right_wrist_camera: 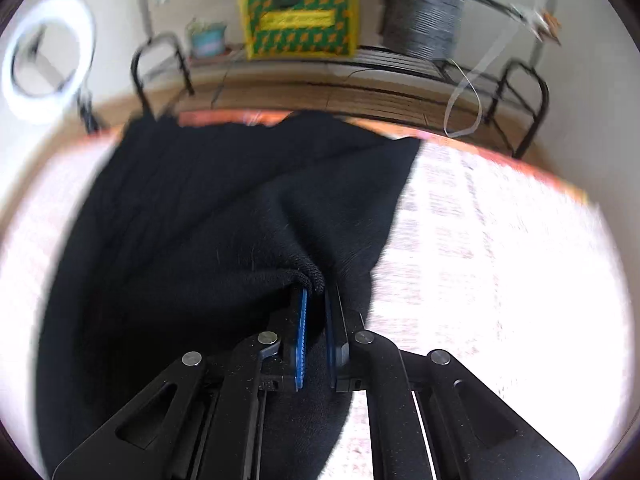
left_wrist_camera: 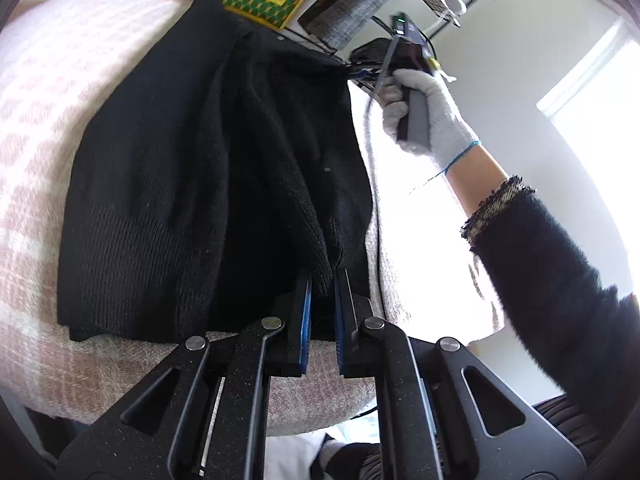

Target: Fold large clothes

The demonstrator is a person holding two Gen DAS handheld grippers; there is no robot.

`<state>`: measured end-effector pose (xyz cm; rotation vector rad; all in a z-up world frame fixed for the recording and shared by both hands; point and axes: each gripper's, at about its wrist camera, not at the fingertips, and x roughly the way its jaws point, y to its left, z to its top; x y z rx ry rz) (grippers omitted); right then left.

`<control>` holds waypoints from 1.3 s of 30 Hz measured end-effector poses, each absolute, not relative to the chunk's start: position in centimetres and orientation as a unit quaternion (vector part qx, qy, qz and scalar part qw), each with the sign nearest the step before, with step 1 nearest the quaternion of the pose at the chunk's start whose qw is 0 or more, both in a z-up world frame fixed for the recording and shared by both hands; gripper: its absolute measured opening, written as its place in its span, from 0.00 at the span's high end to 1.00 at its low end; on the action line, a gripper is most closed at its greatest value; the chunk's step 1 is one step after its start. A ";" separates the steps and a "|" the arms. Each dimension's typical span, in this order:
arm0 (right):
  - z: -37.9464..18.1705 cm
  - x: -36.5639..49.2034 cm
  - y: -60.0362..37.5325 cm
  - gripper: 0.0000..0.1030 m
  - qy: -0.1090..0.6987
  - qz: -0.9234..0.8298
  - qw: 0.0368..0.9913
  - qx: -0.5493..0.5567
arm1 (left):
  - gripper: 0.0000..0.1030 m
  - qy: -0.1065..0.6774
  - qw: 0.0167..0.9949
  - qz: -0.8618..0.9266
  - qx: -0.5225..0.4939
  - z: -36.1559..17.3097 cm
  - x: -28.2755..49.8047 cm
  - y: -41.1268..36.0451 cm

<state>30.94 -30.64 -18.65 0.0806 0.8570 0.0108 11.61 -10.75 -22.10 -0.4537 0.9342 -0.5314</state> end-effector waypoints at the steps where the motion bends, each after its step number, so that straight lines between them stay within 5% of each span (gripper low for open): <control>1: -18.2 30.6 -32.2 0.94 0.407 0.012 0.910 0.077 | 0.93 0.437 0.839 -0.254 -0.202 -21.7 11.3 -11.3; 7: -18.0 28.5 -42.8 0.95 0.366 0.011 0.891 0.267 | 0.93 0.428 0.844 -0.300 -0.124 -20.8 9.3 -16.7; 16: -21.0 28.7 -45.3 0.96 0.365 0.027 0.861 0.354 | 0.94 0.445 0.828 -0.312 -0.137 -20.7 9.3 -17.9; 30: -13.4 32.2 -30.8 0.96 0.361 0.012 0.919 0.161 | 0.94 0.465 0.803 -0.274 -0.251 -22.9 9.4 -12.1; 39: -15.4 36.3 -17.0 0.96 0.397 0.017 0.918 0.001 | 0.94 0.473 0.800 -0.231 -0.289 -25.0 8.9 -9.2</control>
